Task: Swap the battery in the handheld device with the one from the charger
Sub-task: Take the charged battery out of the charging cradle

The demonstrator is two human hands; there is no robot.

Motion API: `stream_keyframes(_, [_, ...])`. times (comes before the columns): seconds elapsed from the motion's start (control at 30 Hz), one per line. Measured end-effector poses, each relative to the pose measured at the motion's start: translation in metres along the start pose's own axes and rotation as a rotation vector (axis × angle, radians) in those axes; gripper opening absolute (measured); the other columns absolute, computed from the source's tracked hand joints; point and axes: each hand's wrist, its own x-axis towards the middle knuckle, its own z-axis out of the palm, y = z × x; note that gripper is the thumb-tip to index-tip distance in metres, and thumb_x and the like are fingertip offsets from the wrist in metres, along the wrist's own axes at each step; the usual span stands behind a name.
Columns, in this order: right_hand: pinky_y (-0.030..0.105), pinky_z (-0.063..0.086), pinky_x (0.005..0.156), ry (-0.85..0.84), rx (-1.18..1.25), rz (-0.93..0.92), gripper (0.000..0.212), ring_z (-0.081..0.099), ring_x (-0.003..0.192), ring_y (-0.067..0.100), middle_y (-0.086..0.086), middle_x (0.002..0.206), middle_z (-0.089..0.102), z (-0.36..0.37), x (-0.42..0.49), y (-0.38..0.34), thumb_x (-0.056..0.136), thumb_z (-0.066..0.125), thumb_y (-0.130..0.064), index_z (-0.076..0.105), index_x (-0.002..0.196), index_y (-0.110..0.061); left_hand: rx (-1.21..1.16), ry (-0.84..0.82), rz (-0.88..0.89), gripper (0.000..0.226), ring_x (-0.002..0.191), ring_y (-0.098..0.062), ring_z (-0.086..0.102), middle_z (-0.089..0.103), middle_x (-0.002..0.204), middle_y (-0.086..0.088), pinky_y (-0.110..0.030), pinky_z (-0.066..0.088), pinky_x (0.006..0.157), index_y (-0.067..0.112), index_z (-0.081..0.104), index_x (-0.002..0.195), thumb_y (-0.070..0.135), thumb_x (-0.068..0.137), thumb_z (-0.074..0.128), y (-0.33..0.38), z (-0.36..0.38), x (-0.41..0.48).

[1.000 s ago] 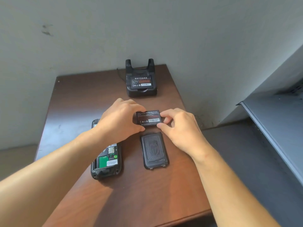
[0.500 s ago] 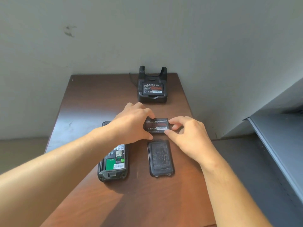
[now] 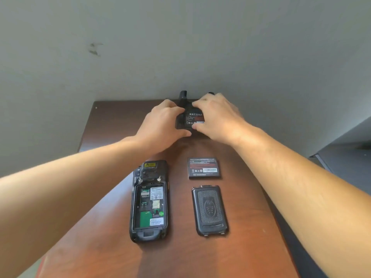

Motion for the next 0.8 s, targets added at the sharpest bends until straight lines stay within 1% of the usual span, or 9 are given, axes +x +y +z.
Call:
stream_keyframes(0.1, [0.040,0.047,0.078,-0.076,-0.126,-0.042,0.033,0.048,0.124,0.031,0.004,0.125,0.060,0.000,0.014,-0.002,0.090,0.070,-0.035,0.067,0.118,-0.018,0.012,0.017,0.009,0.069,0.118,-0.030,0.056,0.059,0.127,-0.006,-0.042,0.048,0.095,0.024,0.062,0.133,0.050,0.072,0.080,-0.004,-0.002,0.004])
stream_keyframes(0.17, [0.039,0.045,0.074,-0.099,-0.154,-0.050,0.027,0.050,0.120,0.032,0.005,0.115,0.060,0.000,0.019,-0.003,0.089,0.070,-0.034,0.069,0.110,-0.017,0.003,0.018,0.008,0.067,0.116,-0.029,0.057,0.061,0.123,-0.004,-0.042,0.049,0.094,0.027,0.062,0.133,0.054,0.073,0.078,-0.005,-0.004,0.007])
stream_keyframes(0.3, [0.039,0.047,0.073,-0.120,-0.209,-0.081,0.030,0.053,0.115,0.032,0.002,0.100,0.050,0.000,0.022,-0.003,0.087,0.073,-0.035,0.068,0.111,-0.016,0.048,0.001,0.025,0.063,0.111,-0.029,0.060,0.062,0.118,-0.002,-0.041,0.050,0.089,0.034,0.062,0.132,0.057,0.075,0.074,-0.005,-0.006,0.012])
stream_keyframes(0.43, [0.036,0.041,0.072,-0.128,-0.245,-0.098,0.034,0.058,0.111,0.036,0.004,0.098,0.046,0.002,0.026,-0.004,0.088,0.074,-0.030,0.067,0.116,-0.012,0.054,0.004,0.030,0.061,0.110,-0.029,0.059,0.061,0.119,-0.003,-0.041,0.050,0.088,0.033,0.062,0.132,0.057,0.077,0.074,-0.008,-0.002,0.012])
stream_keyframes(0.57, [0.035,0.038,0.071,-0.132,-0.241,-0.104,0.029,0.062,0.105,0.036,0.005,0.096,0.047,0.001,0.028,-0.006,0.086,0.073,-0.023,0.066,0.111,-0.010,0.041,0.010,0.046,0.062,0.120,-0.030,0.054,0.055,0.133,-0.004,-0.042,0.048,0.094,0.032,0.062,0.132,0.052,0.076,0.077,-0.009,0.000,0.012])
stream_keyframes(0.63, [0.035,0.040,0.071,-0.133,-0.239,-0.106,0.033,0.063,0.103,0.036,0.006,0.096,0.048,0.001,0.028,-0.007,0.085,0.074,-0.024,0.066,0.114,-0.010,0.069,0.030,0.081,0.072,0.131,-0.034,0.044,0.040,0.150,-0.006,-0.047,0.048,0.098,0.036,0.054,0.137,0.050,0.072,0.081,-0.009,-0.002,0.014])
stream_keyframes(0.7, [0.035,0.041,0.071,-0.130,-0.236,-0.106,0.035,0.063,0.103,0.036,0.005,0.095,0.047,0.001,0.028,-0.007,0.085,0.075,-0.025,0.066,0.114,-0.010,0.103,0.017,0.119,0.092,0.143,-0.037,0.029,0.021,0.163,-0.008,-0.051,0.045,0.103,0.036,0.038,0.148,0.048,0.069,0.084,-0.008,-0.006,0.019])
stream_keyframes(0.73, [0.035,0.041,0.071,-0.129,-0.234,-0.105,0.035,0.063,0.102,0.036,0.005,0.095,0.047,0.002,0.028,-0.007,0.085,0.075,-0.025,0.066,0.114,-0.009,0.125,-0.012,0.138,0.100,0.147,-0.036,0.025,0.020,0.165,-0.007,-0.051,0.042,0.107,0.032,0.032,0.152,0.049,0.068,0.084,-0.008,-0.009,0.022])
stream_keyframes(0.8, [0.035,0.040,0.071,-0.134,-0.217,-0.101,0.035,0.062,0.099,0.035,0.005,0.095,0.047,0.002,0.028,-0.006,0.084,0.075,-0.025,0.065,0.114,-0.009,0.164,-0.064,0.166,0.104,0.147,-0.033,0.031,0.027,0.164,-0.005,-0.047,0.039,0.111,0.023,0.029,0.154,0.050,0.069,0.083,-0.006,-0.013,0.028])
